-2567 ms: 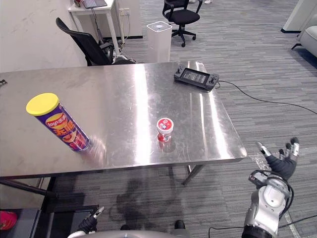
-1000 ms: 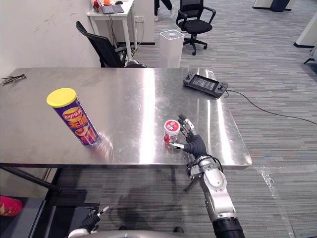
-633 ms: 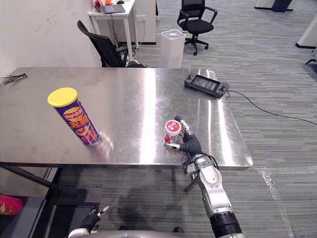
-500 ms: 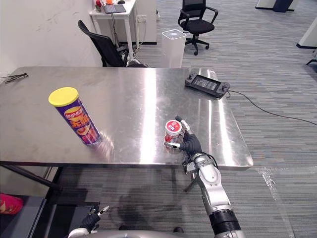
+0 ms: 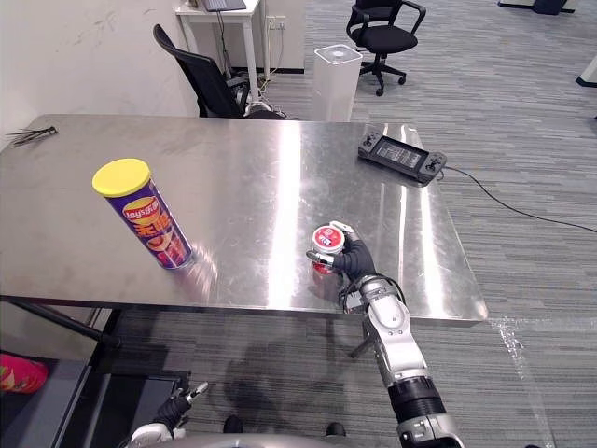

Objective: Put the gum and the chips on the shelf.

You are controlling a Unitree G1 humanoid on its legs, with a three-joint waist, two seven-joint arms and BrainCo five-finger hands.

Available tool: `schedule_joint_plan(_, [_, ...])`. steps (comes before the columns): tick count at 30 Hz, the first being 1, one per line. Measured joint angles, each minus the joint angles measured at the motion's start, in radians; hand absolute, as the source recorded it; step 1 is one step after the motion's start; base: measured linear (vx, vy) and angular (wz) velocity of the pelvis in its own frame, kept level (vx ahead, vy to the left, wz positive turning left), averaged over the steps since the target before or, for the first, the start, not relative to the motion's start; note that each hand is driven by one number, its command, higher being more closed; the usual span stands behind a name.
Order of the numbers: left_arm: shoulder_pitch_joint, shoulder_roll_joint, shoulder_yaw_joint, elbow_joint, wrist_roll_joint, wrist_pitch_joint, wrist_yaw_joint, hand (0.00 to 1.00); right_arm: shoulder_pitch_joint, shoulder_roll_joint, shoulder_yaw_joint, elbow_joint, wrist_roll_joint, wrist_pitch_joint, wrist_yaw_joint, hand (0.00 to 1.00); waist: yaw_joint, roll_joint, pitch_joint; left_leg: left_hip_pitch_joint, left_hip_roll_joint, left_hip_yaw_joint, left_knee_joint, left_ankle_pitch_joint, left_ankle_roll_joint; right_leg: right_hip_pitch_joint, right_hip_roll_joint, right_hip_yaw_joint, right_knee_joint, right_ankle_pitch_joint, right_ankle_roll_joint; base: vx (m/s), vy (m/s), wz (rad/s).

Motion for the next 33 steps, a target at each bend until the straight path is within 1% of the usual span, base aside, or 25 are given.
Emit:
schedule_joint_plan(8, [0.0,0.0,0.001,-0.006,0.0,0.002,0.003,0.0,-0.004,0.004,-0.001,0.001,-0.001,0.004,-0.011,1.0,0.001,-0.001,0.0,0.001,0.001,0.0,0.0,0.0,0.0,0.002,0.0,0.0,0.0,0.0,0.0,0.0,0.0,0.0])
schedule_joint_plan(11, [0.0,0.0,0.004,-0.007,0.0,0.002,0.003,0.0,0.001,0.005,-0.013,-0.03,-0.001,0.004,-0.024,1.0,0.0,-0.001,0.001,0.001,0.001,0.0,0.0,0.0,0.0,0.002,0.0,0.0,0.0,0.0,0.0,0.0,0.0,0.0])
schedule_joint_plan(15, [0.001,-0.001,0.013,-0.008,0.001,0.002,0.004,0.0,0.03,0.022,-0.078,-0.15,0.0,0.002,-0.038,1.0,-0.002,-0.002,0.002,0.003,0.001,-0.002,0.0,0.0,0.0,0.006,0.0,-0.003,0.0,0.0,0.0,0.0,0.0,0.01])
schedule_joint_plan(17, [0.002,-0.001,0.015,-0.008,0.001,0.002,0.005,0.0,0.049,0.023,-0.132,-0.221,0.001,-0.005,-0.041,1.0,-0.003,-0.003,0.002,0.006,0.001,-0.005,0.0,0.0,0.0,0.013,-0.001,-0.01,-0.001,0.0,0.0,0.0,0.0,0.07])
schedule_joint_plan(20, [0.002,-0.002,0.018,-0.008,0.001,0.002,0.005,0.0,0.065,0.022,-0.188,-0.286,0.002,-0.009,-0.044,1.0,-0.004,-0.003,0.003,0.007,0.0,-0.009,0.001,0.001,0.0,0.016,-0.001,-0.014,0.0,0.0,0.0,-0.01,-0.005,0.04])
schedule_joint_plan(22, [0.003,-0.005,0.022,-0.008,0.001,0.002,0.006,0.0,0.077,0.016,-0.229,-0.329,0.003,-0.01,-0.047,1.0,-0.006,-0.003,0.003,0.006,0.007,-0.027,0.0,0.003,0.0,0.015,-0.002,-0.02,0.01,0.0,0.0,-0.02,-0.019,0.11])
schedule_joint_plan(25, [0.003,-0.011,0.024,-0.009,0.001,0.002,0.009,0.0,0.091,-0.013,-0.311,-0.388,0.003,-0.015,-0.075,1.0,-0.006,-0.002,0.003,0.003,0.01,-0.043,0.0,0.008,0.001,-0.002,-0.001,-0.03,0.053,-0.004,-0.006,-0.04,-0.001,0.13])
schedule_joint_plan(27, [0.003,-0.012,0.024,-0.009,0.0,0.002,0.01,0.0,0.095,-0.02,-0.353,-0.421,0.003,-0.021,-0.086,1.0,-0.014,-0.001,0.009,0.0,0.009,-0.059,0.0,0.012,0.002,-0.009,-0.004,-0.038,0.08,-0.009,-0.012,-0.04,0.009,0.16])
schedule_joint_plan(28, [0.003,-0.012,0.025,-0.011,0.0,0.002,0.01,0.0,0.097,-0.02,-0.362,-0.43,0.003,-0.022,-0.087,1.0,-0.014,-0.002,0.01,0.0,0.008,-0.06,0.0,0.012,0.001,-0.012,-0.005,-0.039,0.089,-0.014,-0.015,-0.06,0.014,0.09])
schedule_joint_plan(30, [0.006,-0.012,0.043,-0.023,-0.001,0.002,0.01,0.0,0.101,-0.02,-0.368,-0.452,0.003,-0.038,-0.094,1.0,-0.015,-0.013,0.016,-0.001,0.001,-0.061,0.0,0.016,-0.003,-0.027,-0.016,-0.038,0.121,-0.043,-0.01,-0.08,0.006,0.03])
schedule_joint_plan(33, [0.02,-0.019,0.057,-0.042,-0.002,0.002,0.013,0.0,0.118,-0.02,-0.369,-0.465,0.003,-0.038,-0.101,1.0,-0.016,-0.013,0.017,-0.002,0.004,-0.061,0.0,0.025,-0.005,-0.039,-0.015,-0.035,0.143,-0.053,-0.012,-0.06,-0.01,0.0])
